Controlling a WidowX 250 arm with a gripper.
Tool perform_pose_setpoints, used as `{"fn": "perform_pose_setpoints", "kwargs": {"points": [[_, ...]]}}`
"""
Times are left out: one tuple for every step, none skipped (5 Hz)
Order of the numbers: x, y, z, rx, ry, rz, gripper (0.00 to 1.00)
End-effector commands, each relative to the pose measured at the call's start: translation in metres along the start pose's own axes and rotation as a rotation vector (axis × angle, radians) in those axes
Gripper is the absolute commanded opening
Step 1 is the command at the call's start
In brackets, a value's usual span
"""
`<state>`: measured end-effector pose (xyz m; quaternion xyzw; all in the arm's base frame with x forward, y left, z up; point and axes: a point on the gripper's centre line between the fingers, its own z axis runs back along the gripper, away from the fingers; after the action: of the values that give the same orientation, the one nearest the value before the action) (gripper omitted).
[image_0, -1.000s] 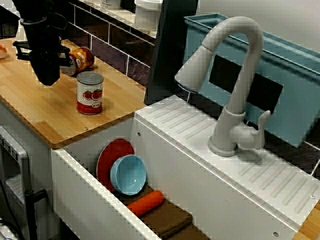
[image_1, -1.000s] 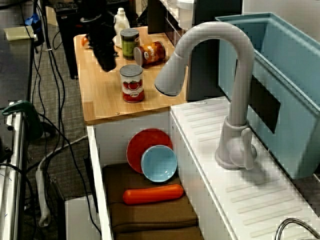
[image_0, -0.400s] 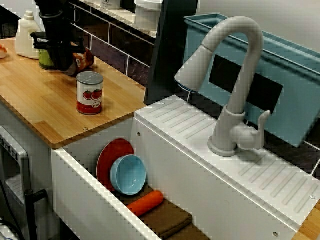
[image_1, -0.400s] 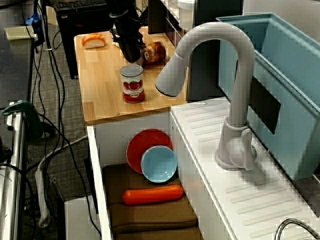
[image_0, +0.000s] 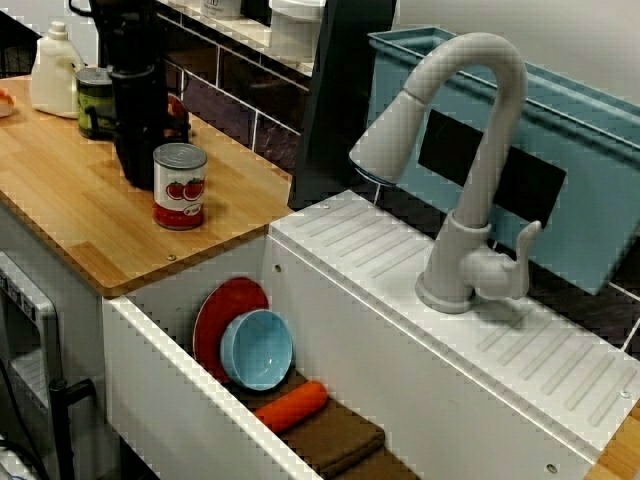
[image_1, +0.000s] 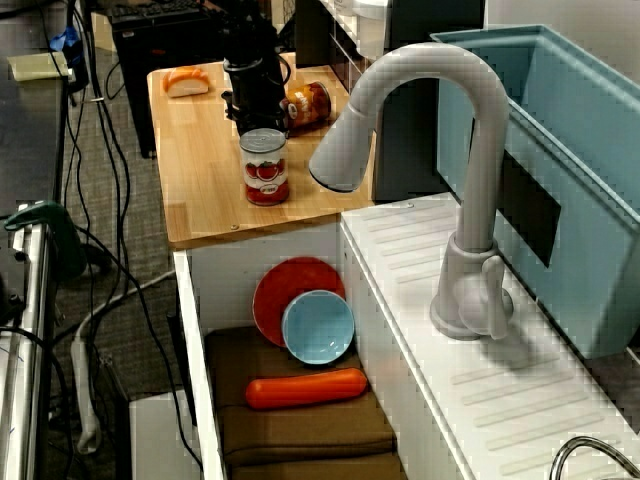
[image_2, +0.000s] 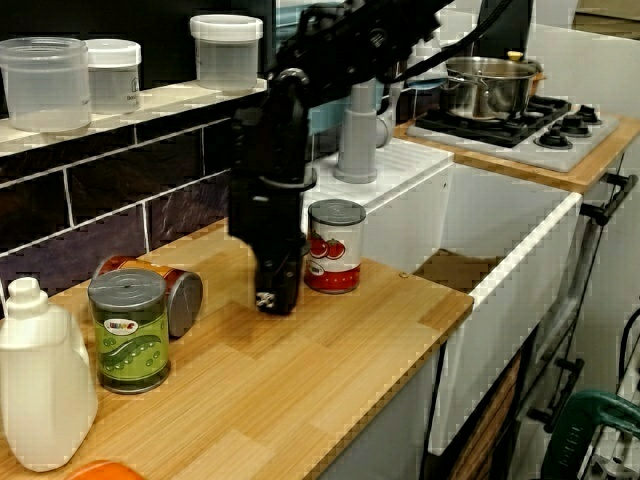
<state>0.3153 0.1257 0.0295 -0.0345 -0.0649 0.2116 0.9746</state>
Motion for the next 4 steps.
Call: {"fn": "perform_pose_setpoints", "kwargs": {"points": [[-0.089,-0.023,0.029,-0.082,0.094,-0.071,0.00],[-0.126,-0.030,0.024,-0.071,0.114,-0.113,0.00],[-0.123,-0.027,0.022,-0.061,0.119,-0.077,0.00],[-0.111,-0.019,0.026,-0.073,0.113,-0.053,0.00]]}}
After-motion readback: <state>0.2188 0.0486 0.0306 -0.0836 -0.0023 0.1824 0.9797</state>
